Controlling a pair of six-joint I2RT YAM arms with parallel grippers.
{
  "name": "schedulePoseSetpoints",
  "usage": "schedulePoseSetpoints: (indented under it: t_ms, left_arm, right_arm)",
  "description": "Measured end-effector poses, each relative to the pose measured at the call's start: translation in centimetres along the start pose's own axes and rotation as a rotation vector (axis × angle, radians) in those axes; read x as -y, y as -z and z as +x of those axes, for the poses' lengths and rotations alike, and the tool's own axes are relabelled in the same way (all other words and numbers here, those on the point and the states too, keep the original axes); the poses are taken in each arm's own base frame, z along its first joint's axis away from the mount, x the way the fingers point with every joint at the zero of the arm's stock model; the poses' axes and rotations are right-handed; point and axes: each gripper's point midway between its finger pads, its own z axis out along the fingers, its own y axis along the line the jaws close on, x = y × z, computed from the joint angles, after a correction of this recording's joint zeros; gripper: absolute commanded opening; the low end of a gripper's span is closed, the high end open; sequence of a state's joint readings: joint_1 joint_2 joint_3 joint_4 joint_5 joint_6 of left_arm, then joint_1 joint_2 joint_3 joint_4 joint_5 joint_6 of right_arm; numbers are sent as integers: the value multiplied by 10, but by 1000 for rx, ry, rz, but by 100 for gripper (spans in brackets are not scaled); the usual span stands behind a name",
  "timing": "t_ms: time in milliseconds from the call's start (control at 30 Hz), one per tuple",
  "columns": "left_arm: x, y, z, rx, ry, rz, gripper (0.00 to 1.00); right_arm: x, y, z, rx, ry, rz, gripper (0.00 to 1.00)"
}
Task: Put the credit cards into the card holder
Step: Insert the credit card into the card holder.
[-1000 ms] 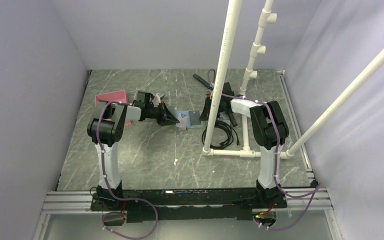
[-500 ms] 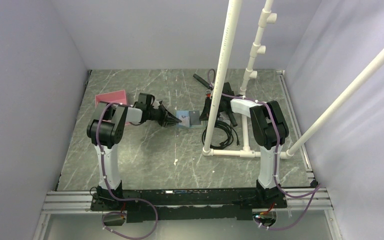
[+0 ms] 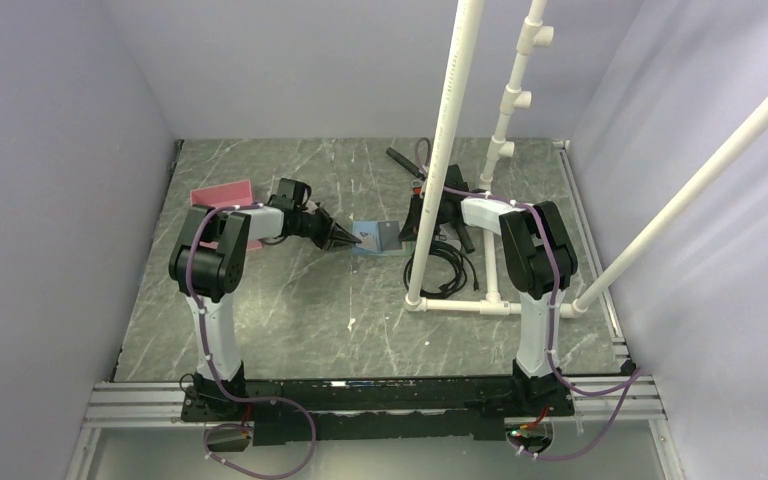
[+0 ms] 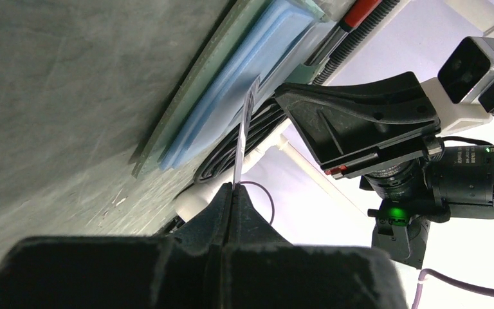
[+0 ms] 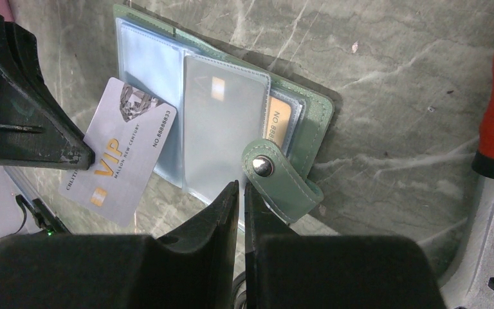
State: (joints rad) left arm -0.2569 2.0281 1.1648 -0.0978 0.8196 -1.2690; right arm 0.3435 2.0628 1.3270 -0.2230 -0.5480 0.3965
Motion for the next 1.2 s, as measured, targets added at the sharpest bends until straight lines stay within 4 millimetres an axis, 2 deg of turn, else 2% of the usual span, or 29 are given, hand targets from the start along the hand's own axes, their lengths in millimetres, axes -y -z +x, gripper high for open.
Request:
schedulePoseSetpoints:
  t_ms: [267,400,533,767,1067,1200]
  left_arm:
    - [1,0,1,-8,-5,3,0]
    - [17,1,2,-17,-158,107,0]
    - [19,0,-1,0,-297,139,0]
    - [7,-2,-3,17,-442,159,0]
    - [-11,-15,-8,3,-482,189,0]
    - [-10,-16,-8,-2,-494,203,0]
  right_arm:
    - [0,-1,0,-2,0,-4,11]
    - [0,-1,1,-3,-2,-8,11]
    - [0,-1,1,-3,-1,-10,11]
    - [0,-1,1,-3,-1,-10,11]
    - [0,-1,1,-4,-1,-10,11]
    - [0,-1,0,-3,-1,-10,11]
